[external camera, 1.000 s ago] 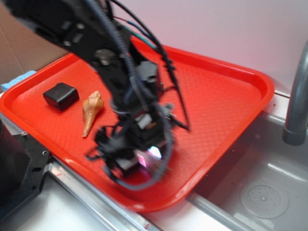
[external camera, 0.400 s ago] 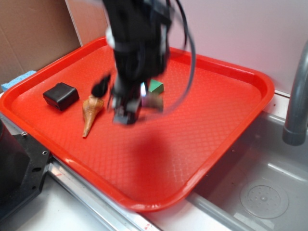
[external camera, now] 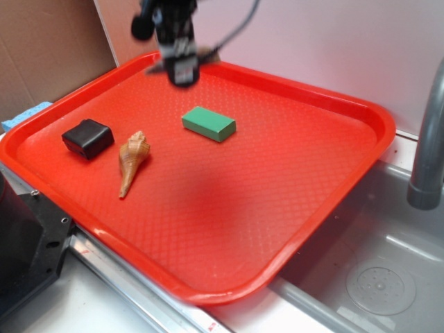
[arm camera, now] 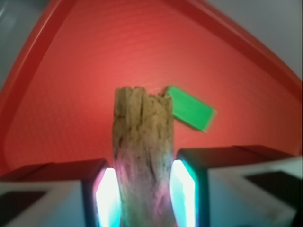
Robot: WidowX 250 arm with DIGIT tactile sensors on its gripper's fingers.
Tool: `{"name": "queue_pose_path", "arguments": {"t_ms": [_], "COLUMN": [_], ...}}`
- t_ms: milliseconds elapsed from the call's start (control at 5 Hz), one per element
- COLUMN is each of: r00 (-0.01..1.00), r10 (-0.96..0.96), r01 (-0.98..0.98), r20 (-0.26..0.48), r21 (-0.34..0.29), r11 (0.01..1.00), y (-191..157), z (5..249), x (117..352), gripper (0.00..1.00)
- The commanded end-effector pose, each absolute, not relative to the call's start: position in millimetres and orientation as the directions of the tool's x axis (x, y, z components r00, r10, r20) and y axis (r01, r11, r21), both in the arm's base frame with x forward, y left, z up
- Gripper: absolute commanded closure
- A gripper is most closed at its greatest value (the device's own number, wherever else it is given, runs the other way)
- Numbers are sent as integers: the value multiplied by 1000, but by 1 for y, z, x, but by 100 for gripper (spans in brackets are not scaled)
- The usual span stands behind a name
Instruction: Grab the wood chip.
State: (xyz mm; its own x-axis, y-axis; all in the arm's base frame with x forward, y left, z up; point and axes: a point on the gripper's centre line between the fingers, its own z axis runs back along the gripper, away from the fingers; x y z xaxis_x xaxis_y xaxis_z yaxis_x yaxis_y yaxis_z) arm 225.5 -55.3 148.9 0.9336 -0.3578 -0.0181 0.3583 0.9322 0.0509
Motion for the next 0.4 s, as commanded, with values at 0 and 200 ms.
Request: {"name": "queue_pose_path", "arguments": {"t_ms": [0,200], "r00": [992,994], "r10": [74,22], "r01": [-78,-34], "r20": [105,107], "r21": [31,111], "r11": [996,993], "y": [-22,-23], "z": [198,201], "x": [210,213], "gripper": [100,100]}}
